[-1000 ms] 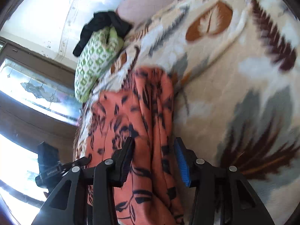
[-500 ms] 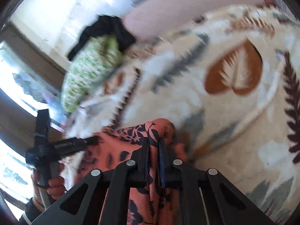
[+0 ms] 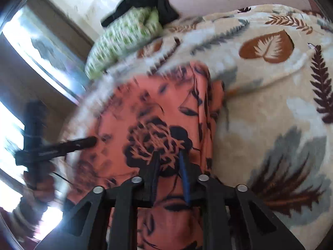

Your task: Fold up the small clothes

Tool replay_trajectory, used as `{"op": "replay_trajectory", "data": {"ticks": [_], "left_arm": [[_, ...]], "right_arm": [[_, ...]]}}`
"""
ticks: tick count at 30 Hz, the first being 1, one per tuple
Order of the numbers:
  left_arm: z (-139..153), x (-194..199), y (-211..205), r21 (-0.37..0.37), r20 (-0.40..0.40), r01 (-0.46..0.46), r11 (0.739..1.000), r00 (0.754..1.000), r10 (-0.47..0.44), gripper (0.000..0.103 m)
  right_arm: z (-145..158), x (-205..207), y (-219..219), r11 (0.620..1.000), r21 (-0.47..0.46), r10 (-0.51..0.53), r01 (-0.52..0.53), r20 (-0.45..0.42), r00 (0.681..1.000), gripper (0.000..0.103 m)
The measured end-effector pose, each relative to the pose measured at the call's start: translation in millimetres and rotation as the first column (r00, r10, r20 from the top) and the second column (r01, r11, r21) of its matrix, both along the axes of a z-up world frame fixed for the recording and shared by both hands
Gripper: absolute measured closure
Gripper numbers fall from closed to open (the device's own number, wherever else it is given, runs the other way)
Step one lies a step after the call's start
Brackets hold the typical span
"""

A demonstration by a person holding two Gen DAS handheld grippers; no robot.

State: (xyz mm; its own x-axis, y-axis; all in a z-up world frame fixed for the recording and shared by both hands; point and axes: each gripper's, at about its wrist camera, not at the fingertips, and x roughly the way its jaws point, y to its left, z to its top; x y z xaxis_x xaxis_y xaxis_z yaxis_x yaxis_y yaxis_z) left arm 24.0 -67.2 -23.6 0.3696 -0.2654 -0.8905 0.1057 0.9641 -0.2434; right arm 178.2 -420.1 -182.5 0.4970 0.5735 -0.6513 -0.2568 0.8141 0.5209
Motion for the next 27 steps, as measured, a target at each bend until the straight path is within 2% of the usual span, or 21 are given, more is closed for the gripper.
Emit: {"op": "replay_trajectory", "data": {"ticks": [2,3,5,7,9,10,11,12,15,18,21,22,25,27], "left_arm": [[17.2,-8.9,9.9,-0.047,-0.02,-0.006,0.999,1.0,0.006,0.052],[24.6,-12.5,11.6,-0.047,-0.017,-0.003,0.999,1.0,0.002,0.053],[44.4,-34.6,16.2,-0.021,0.044,0.006,1.0,0.999,-0.005,0.051],[45.4,-56.9,14.2,0.006,0.055,0.036,0.999,0.998,-0.037,0.044],[32.7,-76.3,8.7,0.021,0.018,0.054,0.998,0.998,-0.054,0.039],[18.0,-81.3,5.0,0.021,-0.024,0.057,0.998,0.998,-0.056,0.038],[8.7,-85.0,3.9,0.013,-0.056,0.045,0.999,0.997,-0.044,0.038],[7.3,-86.9,4.5,0.007,-0.057,0.028,1.0,0.998,-0.028,0.036],[22.1,-98.3,1.8,0.057,-0.001,0.018,0.998,1.0,-0.018,0.035],[35.8,-110.8,-2.4,0.095,0.017,0.029,0.995,0.999,-0.031,0.035],[46.9,-122.7,-4.5,0.099,0.031,0.02,0.995,0.999,-0.023,0.037],[50.3,-126.0,-7.4,0.099,0.031,0.022,0.995,0.999,-0.026,0.037],[59.9,-139.4,-9.7,0.125,0.05,0.031,0.992,0.998,-0.037,0.037],[59.1,-138.8,-12.9,0.147,0.064,0.035,0.989,0.997,-0.045,0.037]], "right_arm": [[16.0,-4.4,-7.3,0.999,0.024,-0.029,0.029,-0.021,0.999,0.081],[25.2,-11.5,-10.3,0.999,0.05,-0.02,0.02,-0.001,1.0,0.081],[36.4,-26.6,-13.6,0.998,0.056,-0.001,-0.002,0.039,0.999,0.081],[29.7,-45.2,-9.4,0.999,0.035,0.025,-0.025,0.024,0.999,0.079],[5.6,-52.5,-1.3,0.999,-0.026,0.029,-0.03,-0.039,0.999,0.081],[-5.6,-59.6,-0.3,0.999,-0.03,0.023,-0.024,-0.051,0.998,0.081],[-8.3,-65.2,-2.5,1.0,-0.004,-0.009,0.009,-0.026,1.0,0.081],[-7.9,-69.3,-5.8,1.0,0.005,-0.024,0.024,-0.031,0.999,0.081],[-0.7,-69.7,-6.1,0.999,-0.012,-0.041,0.04,-0.048,0.998,0.081],[5.3,-73.4,-4.2,0.997,-0.072,-0.034,0.031,-0.044,0.998,0.081],[12.8,-80.1,-6.5,0.992,-0.115,-0.062,0.057,-0.046,0.997,0.07],[13.8,-81.3,-8.7,0.988,-0.137,-0.079,0.071,-0.05,0.996,0.06],[18.3,-88.6,-17.0,0.968,-0.221,-0.136,0.12,-0.056,0.989,0.039],[21.8,-92.0,-21.7,0.957,-0.253,-0.159,0.14,-0.058,0.986,0.034]]}}
